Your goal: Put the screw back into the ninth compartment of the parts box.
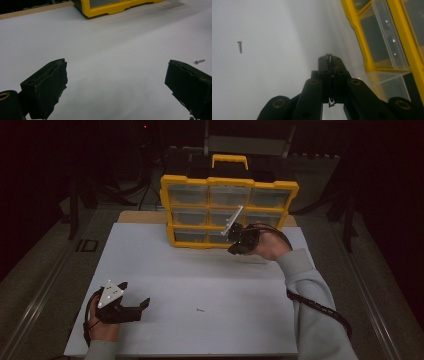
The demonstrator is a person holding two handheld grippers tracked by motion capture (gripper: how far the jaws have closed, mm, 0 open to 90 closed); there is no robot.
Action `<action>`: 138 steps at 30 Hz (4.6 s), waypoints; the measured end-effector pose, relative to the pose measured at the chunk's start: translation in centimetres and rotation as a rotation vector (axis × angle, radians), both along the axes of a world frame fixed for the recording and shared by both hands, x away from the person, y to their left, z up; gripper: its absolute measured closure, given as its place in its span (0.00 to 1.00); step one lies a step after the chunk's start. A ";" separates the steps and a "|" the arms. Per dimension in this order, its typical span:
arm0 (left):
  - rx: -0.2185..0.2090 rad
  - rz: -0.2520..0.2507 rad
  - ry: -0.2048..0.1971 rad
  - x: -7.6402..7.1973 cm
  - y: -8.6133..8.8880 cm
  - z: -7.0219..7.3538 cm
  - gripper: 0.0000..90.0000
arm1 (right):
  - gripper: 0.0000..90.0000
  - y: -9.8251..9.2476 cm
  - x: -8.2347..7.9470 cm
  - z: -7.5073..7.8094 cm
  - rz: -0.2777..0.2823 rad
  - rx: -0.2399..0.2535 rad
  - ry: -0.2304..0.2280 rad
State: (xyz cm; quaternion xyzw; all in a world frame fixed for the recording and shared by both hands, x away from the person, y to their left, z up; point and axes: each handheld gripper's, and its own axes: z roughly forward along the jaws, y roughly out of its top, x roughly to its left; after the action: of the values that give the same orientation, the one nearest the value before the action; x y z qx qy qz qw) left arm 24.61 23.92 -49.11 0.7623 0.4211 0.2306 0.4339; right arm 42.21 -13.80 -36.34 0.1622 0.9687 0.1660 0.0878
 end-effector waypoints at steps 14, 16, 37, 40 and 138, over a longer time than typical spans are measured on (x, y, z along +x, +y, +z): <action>0.000 0.000 0.000 0.0 0.0 0.0 0.05 | 0.98 -1.8 1.3 0.5 -0.069 -0.002 0.004; 0.000 0.000 0.000 0.0 0.0 0.0 0.05 | 0.98 -2.0 1.4 0.6 -0.078 -0.007 0.005; 0.000 0.000 0.001 0.0 0.0 0.0 0.05 | 0.98 -4.3 2.8 0.6 -0.166 -0.030 0.019; -0.001 0.001 0.001 0.0 0.0 0.0 0.05 | 0.98 -4.6 3.0 0.6 -0.174 -0.049 0.021; -0.002 0.003 0.000 0.0 0.0 0.0 0.05 | 0.31 -1.7 0.0 0.0 -0.111 -0.019 -0.067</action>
State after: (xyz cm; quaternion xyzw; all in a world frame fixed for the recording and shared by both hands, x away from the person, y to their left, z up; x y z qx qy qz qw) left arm 24.59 23.92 -49.11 0.7611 0.4226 0.2311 0.4344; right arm 42.22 -15.46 -36.36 0.2093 0.9563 0.1569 0.1306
